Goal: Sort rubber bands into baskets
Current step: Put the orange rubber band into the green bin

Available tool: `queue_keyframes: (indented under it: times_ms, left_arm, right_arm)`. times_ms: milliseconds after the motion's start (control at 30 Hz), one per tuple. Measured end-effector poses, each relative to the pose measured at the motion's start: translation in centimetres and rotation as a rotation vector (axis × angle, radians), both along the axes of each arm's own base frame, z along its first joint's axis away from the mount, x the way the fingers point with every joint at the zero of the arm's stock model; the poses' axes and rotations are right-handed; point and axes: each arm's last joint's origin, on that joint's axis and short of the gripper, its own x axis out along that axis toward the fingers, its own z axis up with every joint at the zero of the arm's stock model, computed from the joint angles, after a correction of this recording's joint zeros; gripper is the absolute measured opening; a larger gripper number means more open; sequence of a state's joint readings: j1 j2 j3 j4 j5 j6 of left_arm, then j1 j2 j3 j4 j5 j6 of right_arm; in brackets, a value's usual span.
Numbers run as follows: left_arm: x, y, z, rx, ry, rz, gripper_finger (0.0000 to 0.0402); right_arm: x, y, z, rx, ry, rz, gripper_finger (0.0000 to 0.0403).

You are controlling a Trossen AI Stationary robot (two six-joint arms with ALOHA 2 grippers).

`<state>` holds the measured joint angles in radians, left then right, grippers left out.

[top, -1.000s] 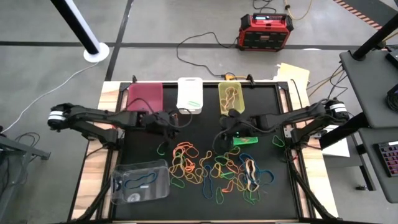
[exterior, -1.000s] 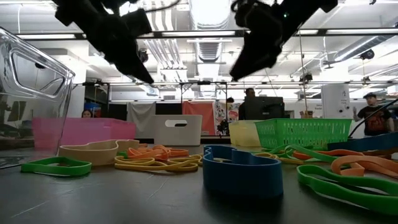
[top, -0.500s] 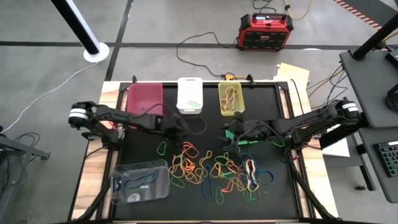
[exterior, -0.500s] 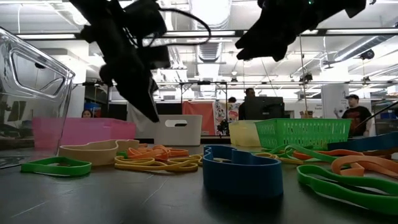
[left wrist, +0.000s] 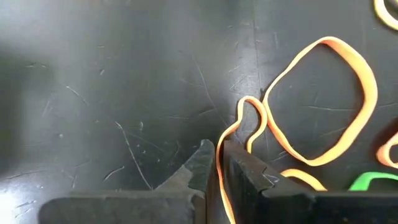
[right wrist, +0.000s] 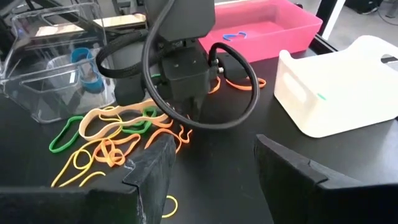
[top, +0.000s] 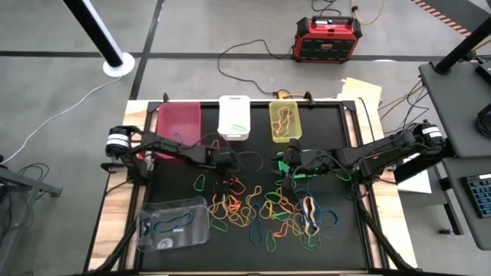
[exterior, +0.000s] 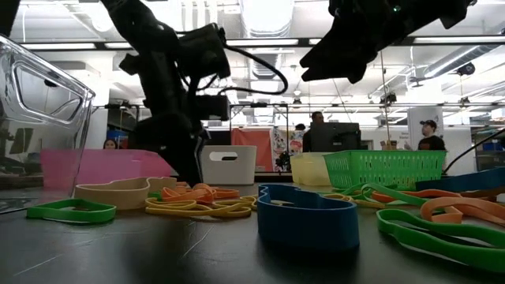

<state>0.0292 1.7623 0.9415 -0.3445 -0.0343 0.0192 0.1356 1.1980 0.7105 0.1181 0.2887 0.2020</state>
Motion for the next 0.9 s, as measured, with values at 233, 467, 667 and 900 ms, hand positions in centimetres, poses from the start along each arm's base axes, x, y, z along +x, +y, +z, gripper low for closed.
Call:
queue_keyframes:
  times_ms: [233,467,667,900]
  left_arm:
    - [0.1,0.0,-0.2,-0.003,0.002,0.009,0.006]
    - [0.2,0.0,-0.5,0.004,0.01,0.005,0.008]
    - [0.2,0.0,-1.4,0.001,0.041,0.002,0.005]
    - [0.2,0.0,-1.3,0.01,0.038,-0.031,0.0003]
  right_arm:
    - [0.0,0.0,0.0,0.0,-0.001,-0.001,0.021]
    - [0.1,0.0,0.2,0.003,-0.021,-0.001,0.021]
    - [0.1,0.0,0.2,0.003,-0.022,-0.001,0.021]
    - [0.1,0.0,0.2,0.003,-0.022,-0.001,0.021]
